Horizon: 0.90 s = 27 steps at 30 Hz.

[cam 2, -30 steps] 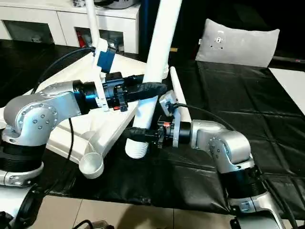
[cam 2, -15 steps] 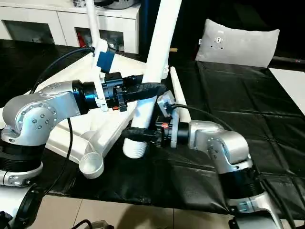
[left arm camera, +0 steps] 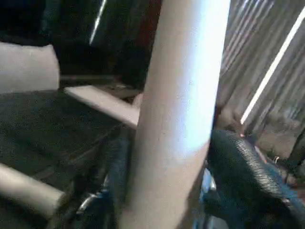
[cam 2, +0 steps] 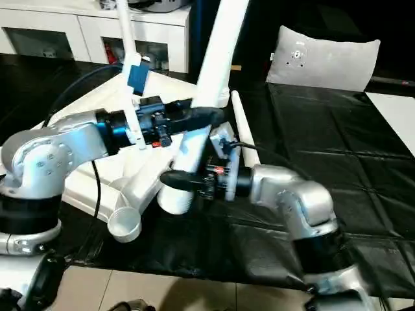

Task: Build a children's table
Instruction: Pick table leg

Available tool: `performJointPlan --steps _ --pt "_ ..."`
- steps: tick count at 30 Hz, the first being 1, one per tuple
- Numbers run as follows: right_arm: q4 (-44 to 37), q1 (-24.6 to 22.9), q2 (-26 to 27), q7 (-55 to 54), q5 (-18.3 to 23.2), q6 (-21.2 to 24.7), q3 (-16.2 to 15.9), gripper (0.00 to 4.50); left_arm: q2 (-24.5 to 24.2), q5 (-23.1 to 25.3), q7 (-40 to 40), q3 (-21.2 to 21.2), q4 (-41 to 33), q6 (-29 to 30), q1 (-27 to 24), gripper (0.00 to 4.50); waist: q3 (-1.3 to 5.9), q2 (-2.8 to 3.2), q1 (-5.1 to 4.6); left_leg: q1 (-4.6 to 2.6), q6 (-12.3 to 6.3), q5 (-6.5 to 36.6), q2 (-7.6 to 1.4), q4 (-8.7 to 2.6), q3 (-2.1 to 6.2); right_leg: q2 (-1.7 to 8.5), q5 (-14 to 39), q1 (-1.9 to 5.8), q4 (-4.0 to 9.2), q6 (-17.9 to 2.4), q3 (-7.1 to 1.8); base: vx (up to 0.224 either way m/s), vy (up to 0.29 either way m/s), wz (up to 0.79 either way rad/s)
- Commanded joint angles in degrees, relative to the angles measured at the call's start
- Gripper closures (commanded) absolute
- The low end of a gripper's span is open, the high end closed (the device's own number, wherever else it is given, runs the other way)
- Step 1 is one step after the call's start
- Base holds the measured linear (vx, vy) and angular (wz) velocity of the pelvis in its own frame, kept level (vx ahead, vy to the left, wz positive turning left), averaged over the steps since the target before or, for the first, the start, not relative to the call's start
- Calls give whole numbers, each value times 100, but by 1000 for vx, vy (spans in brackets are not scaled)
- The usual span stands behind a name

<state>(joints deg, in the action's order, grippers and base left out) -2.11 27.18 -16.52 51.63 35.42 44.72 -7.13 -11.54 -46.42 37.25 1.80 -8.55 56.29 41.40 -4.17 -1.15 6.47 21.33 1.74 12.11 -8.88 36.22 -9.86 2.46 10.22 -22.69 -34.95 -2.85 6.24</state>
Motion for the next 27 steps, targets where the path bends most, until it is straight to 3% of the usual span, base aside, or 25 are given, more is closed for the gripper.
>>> performJointPlan --steps 1,3,4,5,7,14,15,17,20,22,25,27 --pt "222 -40 -13 -421 -128 139 139 255 181 -541 376 -454 -588 134 26 154 466 51 -1 -66 -46 314 -503 -428 216 718 1482 358 451 -682 -437 0 0 0" --pt "221 -110 17 -438 -171 46 120 255 203 -553 452 -546 -662 106 -34 151 453 45 -7 -76 -42 436 -489 -429 204 731 1657 358 485 -641 -439 0 0 0" --pt "222 -142 45 -450 -177 -9 128 255 253 -577 450 -527 -673 65 -52 151 444 73 0 -76 -30 490 -477 -430 202 728 1781 351 510 -603 -437 0 0 0" --pt "221 -180 101 -484 -166 -90 171 255 365 -704 398 -419 -653 88 -57 120 437 62 -7 -78 -27 528 -474 -431 196 723 1864 350 531 -568 -435 0 0 0" --pt "174 -265 272 -626 -93 -192 308 255 648 -910 145 -76 -531 36 -38 106 429 74 -12 -82 8 661 -471 -435 196 731 2135 348 578 -473 -420 0 0 0" --pt "-83 -544 755 -1197 -46 -625 618 255 1225 -1465 -536 927 -71 -411 -63 56 427 68 -8 -109 65 800 -464 -445 213 745 2352 340 627 -444 -399 0 0 0" --pt "-97 -568 811 -1269 -38 -679 657 256 1258 -1459 -605 1002 -21 -479 -67 47 430 78 7 -142 76 839 -463 -443 205 740 2369 309 648 -468 -396 0 0 0" --pt "-147 -621 915 -1423 -35 -740 730 258 1319 -1427 -782 1144 75 -556 -67 23 429 65 -19 -95 55 845 -483 -471 229 723 2264 346 622 -406 -381 0 0 0" --pt "-376 -796 1066 -1767 -99 -866 905 260 1120 -636 -925 1063 24 -799 -249 16 420 62 -49 -101 50 849 -472 -491 241 713 2354 344 630 -153 -392 0 0 0" --pt "-525 -906 1053 -1888 -146 -884 913 260 972 -327 -1072 1011 -15 -911 -390 16 418 91 -69 -106 75 816 -461 -504 243 696 2376 336 633 37 -393 0 0 0" --pt "-855 -1171 994 -2183 -401 -958 876 260 522 281 -1328 788 -154 -1071 -753 16 454 156 -89 -117 98 724 -492 -523 268 681 2022 338 601 46 -397 0 0 0" --pt "-999 -1299 974 -2423 -617 -1049 849 260 238 587 -1458 620 -249 -1170 -995 16 470 157 -105 -99 73 591 -493 -514 267 680 1650 352 542 -128 -401 0 0 0"
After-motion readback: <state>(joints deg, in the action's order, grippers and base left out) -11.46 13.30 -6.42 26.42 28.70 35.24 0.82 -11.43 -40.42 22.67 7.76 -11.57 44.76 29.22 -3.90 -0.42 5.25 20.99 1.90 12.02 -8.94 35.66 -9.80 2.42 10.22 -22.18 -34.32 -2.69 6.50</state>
